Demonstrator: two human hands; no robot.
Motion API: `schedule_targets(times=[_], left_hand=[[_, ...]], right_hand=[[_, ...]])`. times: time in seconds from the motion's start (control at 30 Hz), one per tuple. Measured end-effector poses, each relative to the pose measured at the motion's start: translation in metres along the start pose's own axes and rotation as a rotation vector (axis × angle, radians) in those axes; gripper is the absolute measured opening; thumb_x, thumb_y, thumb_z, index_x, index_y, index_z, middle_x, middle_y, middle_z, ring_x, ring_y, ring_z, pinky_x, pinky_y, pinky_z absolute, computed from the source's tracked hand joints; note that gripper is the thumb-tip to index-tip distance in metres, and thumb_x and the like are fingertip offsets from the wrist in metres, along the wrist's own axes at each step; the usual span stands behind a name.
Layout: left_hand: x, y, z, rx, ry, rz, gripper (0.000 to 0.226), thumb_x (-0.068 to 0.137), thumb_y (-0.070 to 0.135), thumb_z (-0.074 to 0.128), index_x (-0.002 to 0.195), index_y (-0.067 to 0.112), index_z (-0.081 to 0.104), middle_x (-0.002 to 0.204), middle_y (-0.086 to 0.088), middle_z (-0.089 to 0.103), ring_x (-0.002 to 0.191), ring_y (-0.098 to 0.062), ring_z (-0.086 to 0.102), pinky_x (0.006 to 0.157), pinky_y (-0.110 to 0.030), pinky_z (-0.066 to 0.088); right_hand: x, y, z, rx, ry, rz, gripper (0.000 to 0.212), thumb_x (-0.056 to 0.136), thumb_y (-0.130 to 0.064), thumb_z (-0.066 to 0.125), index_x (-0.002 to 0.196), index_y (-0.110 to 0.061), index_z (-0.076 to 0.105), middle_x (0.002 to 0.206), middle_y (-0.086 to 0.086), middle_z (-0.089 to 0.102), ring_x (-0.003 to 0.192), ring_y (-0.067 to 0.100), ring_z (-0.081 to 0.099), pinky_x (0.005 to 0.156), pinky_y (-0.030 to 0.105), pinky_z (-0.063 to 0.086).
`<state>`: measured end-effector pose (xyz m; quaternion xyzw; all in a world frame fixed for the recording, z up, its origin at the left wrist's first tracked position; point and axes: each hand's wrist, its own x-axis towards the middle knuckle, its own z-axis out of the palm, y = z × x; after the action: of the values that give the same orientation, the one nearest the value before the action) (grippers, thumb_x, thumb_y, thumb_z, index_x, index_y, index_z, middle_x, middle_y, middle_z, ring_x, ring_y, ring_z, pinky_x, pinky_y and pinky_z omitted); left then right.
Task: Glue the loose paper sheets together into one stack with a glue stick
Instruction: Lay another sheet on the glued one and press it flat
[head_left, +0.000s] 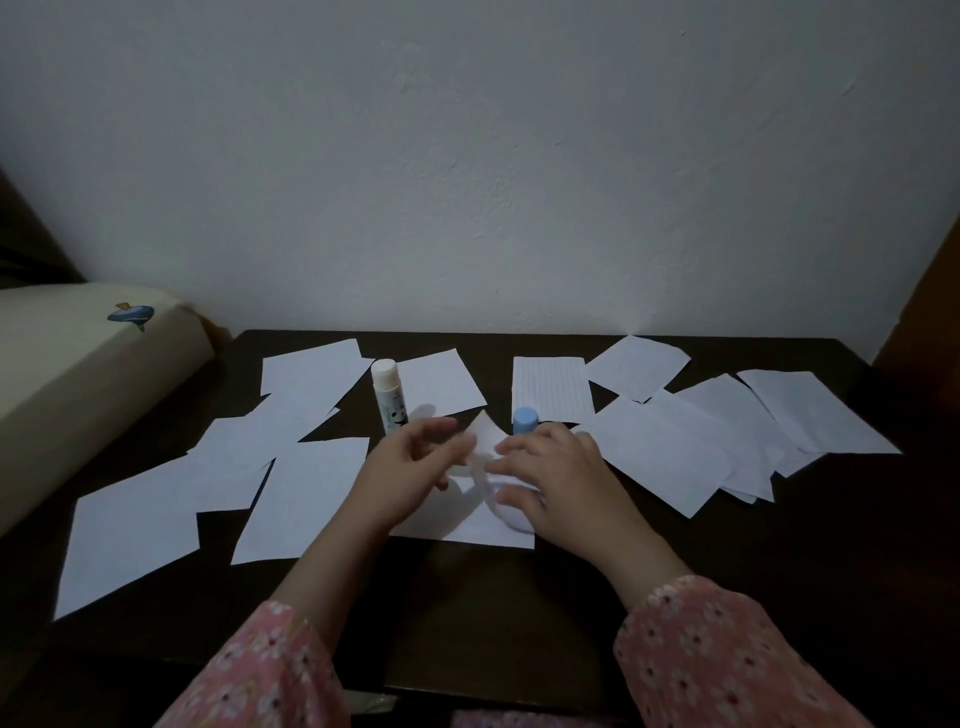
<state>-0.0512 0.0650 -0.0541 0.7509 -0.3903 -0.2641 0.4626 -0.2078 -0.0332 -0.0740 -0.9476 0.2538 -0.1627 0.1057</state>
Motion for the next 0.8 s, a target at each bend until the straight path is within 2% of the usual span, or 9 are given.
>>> schedule_targets(times=[0.07, 0.13, 0.27, 0.33, 0.4, 0.5, 0.63, 0.73, 0.8], left_hand=[[0.002, -0.003, -0.003, 0.027, -0.022, -0.021, 0.027, 0.087, 0.026, 0.067, 0.113, 0.030, 0.061, 0.094, 0.007, 0.068, 0.083, -0.011, 0.064, 0.070, -0.022, 0.050], [0.003, -0.005, -0.007, 0.014, -0.037, -0.059, 0.030, 0.085, 0.011, 0.064, 0.108, 0.030, 0.063, 0.097, 0.003, 0.066, 0.091, -0.013, 0.063, 0.077, -0.027, 0.053], [0.003, -0.008, -0.019, -0.131, -0.011, -0.086, 0.034, 0.084, 0.000, 0.061, 0.110, 0.022, 0.063, 0.089, -0.006, 0.066, 0.081, -0.018, 0.061, 0.067, -0.026, 0.050], [0.003, -0.009, -0.024, -0.208, 0.012, -0.089, 0.034, 0.084, -0.002, 0.061, 0.112, 0.018, 0.061, 0.089, -0.008, 0.065, 0.081, -0.020, 0.059, 0.065, -0.027, 0.049], [0.002, -0.009, -0.027, -0.287, 0.010, -0.124, 0.033, 0.085, -0.003, 0.060, 0.111, 0.016, 0.061, 0.098, -0.010, 0.064, 0.085, -0.021, 0.060, 0.068, -0.029, 0.050], [0.006, -0.013, -0.031, -0.362, 0.020, -0.199, 0.029, 0.085, -0.003, 0.060, 0.108, 0.015, 0.062, 0.111, -0.010, 0.062, 0.092, -0.025, 0.061, 0.071, -0.032, 0.052], [0.010, -0.022, -0.036, -0.175, 0.043, -0.242, 0.020, 0.082, 0.014, 0.070, 0.101, 0.020, 0.067, 0.106, -0.006, 0.066, 0.098, -0.025, 0.063, 0.083, -0.038, 0.054], [0.009, -0.024, -0.034, -0.003, 0.053, -0.217, 0.013, 0.084, 0.030, 0.070, 0.092, 0.019, 0.068, 0.093, -0.001, 0.070, 0.090, -0.018, 0.065, 0.076, -0.032, 0.053], [0.010, -0.026, -0.034, 0.103, 0.074, -0.210, 0.015, 0.084, 0.034, 0.070, 0.090, 0.021, 0.067, 0.092, 0.001, 0.068, 0.088, -0.015, 0.062, 0.073, -0.030, 0.051]], right_hand=[[0.001, 0.000, 0.001, 0.006, -0.018, -0.013, 0.033, 0.095, -0.039, 0.053, 0.127, -0.039, 0.057, 0.140, -0.019, 0.044, 0.129, 0.005, 0.029, 0.106, 0.032, 0.022], [0.003, 0.002, 0.001, 0.021, -0.007, -0.003, 0.035, 0.093, -0.041, 0.055, 0.128, -0.040, 0.056, 0.142, -0.020, 0.040, 0.130, 0.004, 0.027, 0.110, 0.033, 0.021], [0.005, 0.009, -0.001, 0.074, 0.079, 0.158, 0.061, 0.084, -0.056, 0.061, 0.139, -0.042, 0.038, 0.144, -0.017, 0.034, 0.130, 0.008, 0.030, 0.108, 0.034, 0.021], [0.005, 0.010, -0.002, 0.271, 0.115, 0.321, 0.070, 0.079, -0.058, 0.066, 0.139, -0.041, 0.035, 0.134, -0.014, 0.045, 0.122, 0.012, 0.042, 0.104, 0.036, 0.034], [0.004, 0.010, -0.001, 0.570, 0.137, 0.474, 0.066, 0.079, -0.050, 0.071, 0.135, -0.036, 0.039, 0.119, -0.010, 0.053, 0.111, 0.013, 0.051, 0.090, 0.030, 0.045], [0.005, 0.013, 0.002, 0.720, 0.169, 0.574, 0.044, 0.082, -0.042, 0.072, 0.116, -0.021, 0.054, 0.098, -0.002, 0.066, 0.089, 0.014, 0.062, 0.071, 0.024, 0.050], [0.006, 0.013, 0.008, 0.640, 0.117, 0.587, 0.023, 0.086, -0.038, 0.068, 0.098, -0.019, 0.061, 0.083, 0.002, 0.066, 0.079, 0.015, 0.063, 0.073, 0.031, 0.053], [0.005, 0.011, 0.012, 0.499, 0.093, 0.586, 0.025, 0.086, -0.044, 0.066, 0.100, -0.025, 0.060, 0.081, -0.005, 0.063, 0.077, 0.011, 0.061, 0.073, 0.031, 0.053], [0.005, 0.012, 0.013, 0.389, 0.078, 0.585, 0.022, 0.088, -0.047, 0.062, 0.099, -0.027, 0.060, 0.077, -0.010, 0.060, 0.075, 0.008, 0.057, 0.081, 0.035, 0.051]])
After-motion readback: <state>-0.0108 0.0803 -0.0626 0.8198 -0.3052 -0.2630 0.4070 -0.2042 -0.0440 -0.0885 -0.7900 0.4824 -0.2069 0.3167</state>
